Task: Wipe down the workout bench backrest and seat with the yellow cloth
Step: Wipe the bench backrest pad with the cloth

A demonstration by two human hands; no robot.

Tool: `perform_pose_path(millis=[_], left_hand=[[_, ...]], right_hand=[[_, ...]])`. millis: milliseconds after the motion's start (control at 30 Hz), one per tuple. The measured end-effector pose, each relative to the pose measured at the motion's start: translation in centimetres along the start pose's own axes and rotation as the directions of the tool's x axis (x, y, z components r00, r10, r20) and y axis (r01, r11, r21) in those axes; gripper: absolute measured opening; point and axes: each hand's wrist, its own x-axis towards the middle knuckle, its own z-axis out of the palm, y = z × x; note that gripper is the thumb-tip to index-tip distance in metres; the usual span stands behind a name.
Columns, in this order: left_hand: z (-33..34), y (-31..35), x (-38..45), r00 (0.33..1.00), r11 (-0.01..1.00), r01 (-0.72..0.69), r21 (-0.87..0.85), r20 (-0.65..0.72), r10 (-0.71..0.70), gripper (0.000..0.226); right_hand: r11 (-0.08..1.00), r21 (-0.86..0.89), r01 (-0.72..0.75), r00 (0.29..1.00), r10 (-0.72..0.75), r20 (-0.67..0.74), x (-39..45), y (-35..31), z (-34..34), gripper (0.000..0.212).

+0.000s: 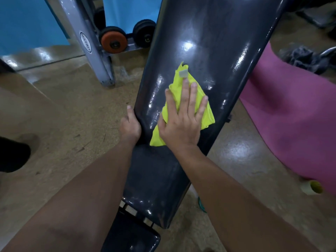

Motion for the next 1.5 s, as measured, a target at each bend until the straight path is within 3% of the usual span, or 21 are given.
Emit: perform_pose_path(millis=[167,367,567,767,967,1133,1367,1500], left_hand=[[0.0,0.3,-0.4,1.000,1.000,0.005,0.006,-0.015,-0.005,0.072],[-0.3,0.3,-0.6,1.000,1.000,0.012,0.011,-0.026,-0.012,0.072],[-0.6,0.6,-0.8,1.000,1.000,0.016,0.012,0.001,-0.016,0.072],[-0.4,0.4,-0.8,1.000,1.000,0.028,0.008,-0.014,-0.028,0.072],[-0.4,0.5,-0.9,0.999,0.999,0.040,0.013,-0.011,-0.040,0.073],[0.0,0.3,-1.0,0.998,0.999,0.031,0.014,-0.061,-0.030,0.071],[-0.5,0.4,-1.4,0.999,0.997,0.010,0.071,-0.039,-0.007,0.070],[-0.2,-0.1,-1.0,0.999,0.996,0.010,0.084,-0.036,-0.007,0.071]], right_hand=[[0.983,-0.002,0.186,0.981,-0.185,0.065,-2.1,2.4,-0.3,0.069],[0.997,-0.047,-0.056,0.998,0.054,-0.037,0.0,3.3,-1.2,0.071],[0.973,-0.025,0.228,0.973,-0.227,0.035,-2.4,5.6,-1.1,0.062],[0.999,-0.042,0.029,0.999,-0.030,-0.029,-1.4,3.8,-0.8,0.067],[0.990,-0.021,0.140,0.990,-0.139,0.018,-1.9,3.9,-0.6,0.067],[1.000,-0.003,-0.006,0.999,0.006,-0.031,1.3,3.7,-1.2,0.071],[0.971,-0.020,0.238,0.971,-0.238,0.033,-0.5,5.5,-1.2,0.066],[0.995,-0.024,0.097,0.995,-0.097,-0.023,1.2,4.4,-1.2,0.067]])
